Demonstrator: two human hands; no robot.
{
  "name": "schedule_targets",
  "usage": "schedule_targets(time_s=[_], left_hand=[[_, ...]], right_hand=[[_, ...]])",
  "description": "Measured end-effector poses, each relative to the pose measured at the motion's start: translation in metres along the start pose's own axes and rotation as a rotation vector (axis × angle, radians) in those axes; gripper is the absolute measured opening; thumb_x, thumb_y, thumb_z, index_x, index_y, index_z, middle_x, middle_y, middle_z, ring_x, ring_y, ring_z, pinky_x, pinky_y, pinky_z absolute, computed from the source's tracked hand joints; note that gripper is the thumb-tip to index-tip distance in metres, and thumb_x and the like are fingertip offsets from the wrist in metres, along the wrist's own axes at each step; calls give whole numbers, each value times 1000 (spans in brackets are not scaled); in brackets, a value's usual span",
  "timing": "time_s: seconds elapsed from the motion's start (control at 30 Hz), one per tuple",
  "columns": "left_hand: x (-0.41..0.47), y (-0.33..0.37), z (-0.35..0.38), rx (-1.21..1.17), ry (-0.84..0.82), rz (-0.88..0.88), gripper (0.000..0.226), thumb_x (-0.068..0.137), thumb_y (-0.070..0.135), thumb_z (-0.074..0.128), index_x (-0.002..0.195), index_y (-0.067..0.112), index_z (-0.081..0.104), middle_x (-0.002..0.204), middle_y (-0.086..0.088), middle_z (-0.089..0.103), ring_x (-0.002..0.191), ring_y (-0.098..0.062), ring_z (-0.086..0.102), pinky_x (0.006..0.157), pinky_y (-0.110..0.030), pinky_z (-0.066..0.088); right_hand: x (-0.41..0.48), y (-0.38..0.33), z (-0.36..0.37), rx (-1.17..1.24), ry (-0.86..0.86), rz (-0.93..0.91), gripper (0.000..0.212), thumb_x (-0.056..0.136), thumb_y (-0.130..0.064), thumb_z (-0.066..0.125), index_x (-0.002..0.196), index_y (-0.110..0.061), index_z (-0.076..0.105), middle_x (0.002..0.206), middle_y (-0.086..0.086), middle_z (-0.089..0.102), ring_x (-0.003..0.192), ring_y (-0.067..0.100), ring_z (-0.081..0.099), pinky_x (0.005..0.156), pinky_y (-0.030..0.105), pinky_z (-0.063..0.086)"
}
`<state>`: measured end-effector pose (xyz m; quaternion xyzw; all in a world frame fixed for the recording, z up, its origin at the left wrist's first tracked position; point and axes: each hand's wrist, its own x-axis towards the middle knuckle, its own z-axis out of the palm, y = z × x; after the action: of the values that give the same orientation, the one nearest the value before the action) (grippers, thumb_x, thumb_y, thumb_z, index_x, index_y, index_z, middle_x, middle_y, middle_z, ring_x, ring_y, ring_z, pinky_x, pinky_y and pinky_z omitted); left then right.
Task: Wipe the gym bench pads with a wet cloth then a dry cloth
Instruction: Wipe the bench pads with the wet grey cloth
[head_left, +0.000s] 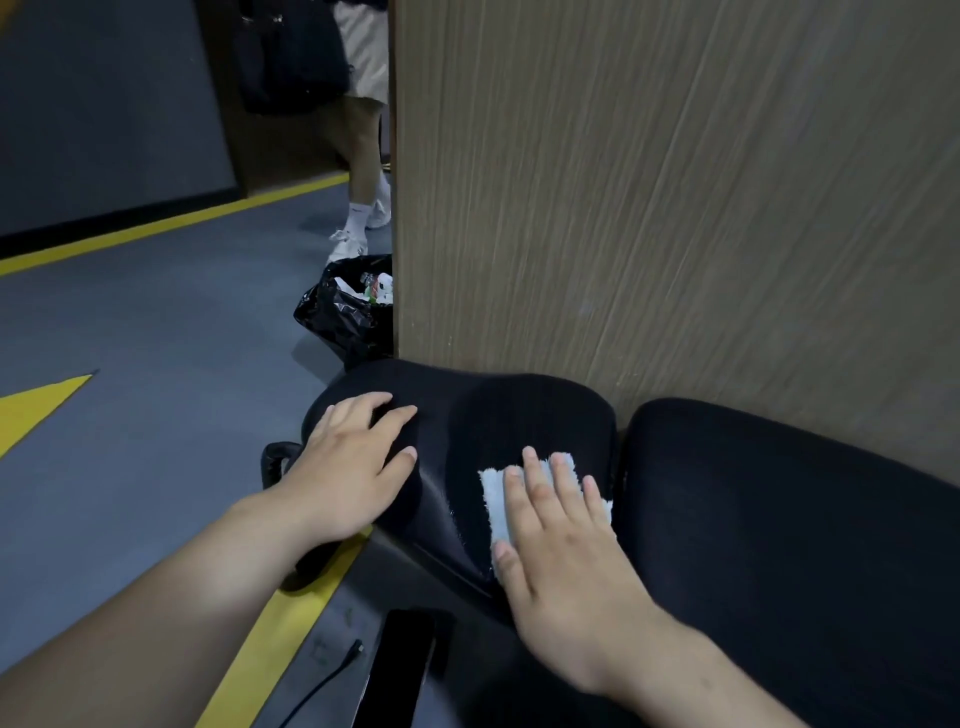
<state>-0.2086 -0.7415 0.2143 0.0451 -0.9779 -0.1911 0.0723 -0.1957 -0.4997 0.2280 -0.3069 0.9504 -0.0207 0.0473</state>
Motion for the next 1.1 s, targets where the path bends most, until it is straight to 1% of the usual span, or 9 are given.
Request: schedule_targets(time_s=[0.1, 0.27, 0.43, 0.5, 0.6, 0.73, 0.83, 0.97, 1.1], left_hand=[[-3, 0, -1, 18, 13, -5, 54, 101, 50, 34, 152, 33, 32, 157, 2, 26, 146, -19, 13, 122, -45, 13], [-3, 3, -2, 36, 8, 1, 53, 102, 45, 37, 152, 32, 32, 158, 1, 26, 147, -21, 15, 122, -45, 14], [1, 5, 2, 66, 8, -23, 53, 101, 44, 37, 152, 29, 31, 157, 0, 25, 146, -22, 16, 121, -45, 13], [3, 6, 3, 70, 21, -30, 53, 101, 42, 38, 151, 29, 33, 156, 0, 26, 144, -23, 18, 121, -44, 14], [7, 8, 4, 74, 31, -30, 51, 100, 40, 38, 150, 29, 34, 153, 1, 28, 142, -22, 21, 119, -41, 17], [10, 9, 1, 69, 29, -25, 58, 91, 48, 30, 146, 32, 38, 147, 5, 33, 135, -20, 27, 114, -38, 23], [8, 7, 1, 58, 29, -12, 64, 86, 53, 27, 146, 35, 39, 148, 7, 34, 136, -18, 26, 115, -38, 22], [6, -5, -5, 37, 22, 25, 65, 84, 64, 31, 144, 40, 43, 147, 13, 36, 137, -12, 26, 113, -38, 22], [4, -18, -10, -7, 34, 68, 75, 77, 78, 30, 140, 41, 50, 145, 18, 40, 137, -9, 28, 112, -37, 25]], right_hand=[[0, -2, 4, -16, 21, 5, 80, 83, -50, -11, 154, -13, -16, 160, 5, -28, 143, 25, -34, 116, 41, -21], [3, 1, 4, 17, 9, 8, 86, 76, -52, -17, 154, -14, -17, 160, 4, -29, 143, 24, -36, 118, 43, -19], [25, 4, -2, 17, -18, 18, 89, 74, -54, -17, 154, -15, -15, 161, 7, -25, 145, 27, -31, 119, 46, -16], [43, 8, -8, 17, -43, 44, 79, 86, -53, -9, 155, -15, -13, 162, 7, -23, 146, 29, -27, 119, 48, -13], [84, 21, -16, 37, -66, 123, 65, 101, -45, 14, 157, -18, -8, 163, 6, -20, 147, 34, -25, 118, 57, -11], [146, 45, -26, 58, -102, 248, 63, 101, -44, 17, 157, -24, -2, 164, 3, -15, 148, 37, -20, 115, 63, -9], [169, 52, -28, 45, -114, 280, 61, 101, -44, 15, 157, -27, 1, 165, 2, -10, 148, 38, -16, 114, 66, -7], [152, 43, -23, 13, -104, 232, 61, 102, -45, 13, 157, -25, -2, 165, 2, -10, 149, 38, -14, 116, 63, -4], [93, 21, -18, -1, -66, 74, 64, 101, -46, 11, 156, -21, -8, 164, 5, -17, 148, 36, -18, 119, 56, -6]])
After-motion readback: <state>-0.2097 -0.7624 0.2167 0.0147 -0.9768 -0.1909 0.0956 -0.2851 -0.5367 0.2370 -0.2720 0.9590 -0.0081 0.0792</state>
